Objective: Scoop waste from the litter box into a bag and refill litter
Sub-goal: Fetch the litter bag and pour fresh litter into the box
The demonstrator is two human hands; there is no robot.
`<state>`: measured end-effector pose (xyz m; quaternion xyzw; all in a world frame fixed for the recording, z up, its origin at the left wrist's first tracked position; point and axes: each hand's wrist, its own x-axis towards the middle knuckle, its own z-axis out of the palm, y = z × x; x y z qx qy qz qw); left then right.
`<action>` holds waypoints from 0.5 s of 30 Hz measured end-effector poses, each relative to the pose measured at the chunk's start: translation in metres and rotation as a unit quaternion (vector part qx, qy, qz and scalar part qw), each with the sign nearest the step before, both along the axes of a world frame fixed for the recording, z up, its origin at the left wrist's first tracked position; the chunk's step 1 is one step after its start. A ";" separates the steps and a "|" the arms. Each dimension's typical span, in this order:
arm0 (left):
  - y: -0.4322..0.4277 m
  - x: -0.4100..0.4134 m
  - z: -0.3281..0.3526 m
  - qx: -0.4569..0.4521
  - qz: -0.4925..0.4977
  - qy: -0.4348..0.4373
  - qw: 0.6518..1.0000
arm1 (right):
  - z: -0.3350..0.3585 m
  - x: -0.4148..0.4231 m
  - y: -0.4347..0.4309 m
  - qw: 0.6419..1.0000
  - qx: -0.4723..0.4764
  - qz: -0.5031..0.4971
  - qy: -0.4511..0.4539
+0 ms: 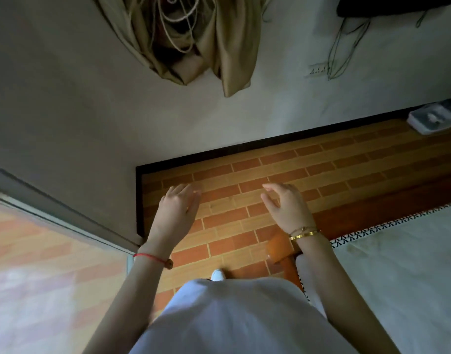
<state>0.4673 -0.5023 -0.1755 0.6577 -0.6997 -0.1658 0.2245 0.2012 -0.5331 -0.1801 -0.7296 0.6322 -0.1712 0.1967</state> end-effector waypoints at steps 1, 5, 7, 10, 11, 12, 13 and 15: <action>-0.016 0.001 0.002 -0.001 -0.013 0.004 1.000 | 0.000 0.000 -0.011 1.000 -0.002 -0.016 -0.007; -0.073 0.000 0.005 0.013 -0.058 0.010 0.998 | -0.002 -0.006 -0.046 0.997 0.011 -0.070 -0.017; -0.098 -0.004 0.005 0.020 -0.081 0.015 0.996 | -0.003 -0.012 -0.061 0.996 0.015 -0.089 -0.018; -0.138 -0.015 0.002 0.041 -0.110 0.025 0.993 | -0.004 -0.021 -0.085 0.992 0.019 -0.120 -0.017; -0.153 -0.019 0.000 0.051 -0.118 0.024 0.991 | -0.005 -0.024 -0.095 0.991 0.022 -0.129 -0.021; -0.168 -0.024 -0.002 0.055 -0.127 0.022 0.990 | -0.005 -0.027 -0.104 0.990 0.025 -0.137 -0.024; -0.184 -0.030 -0.005 0.058 -0.136 0.020 0.989 | -0.006 -0.030 -0.114 0.988 0.027 -0.147 -0.029; -0.216 -0.043 -0.009 0.059 -0.153 0.016 0.986 | -0.010 -0.038 -0.138 0.986 0.027 -0.164 -0.030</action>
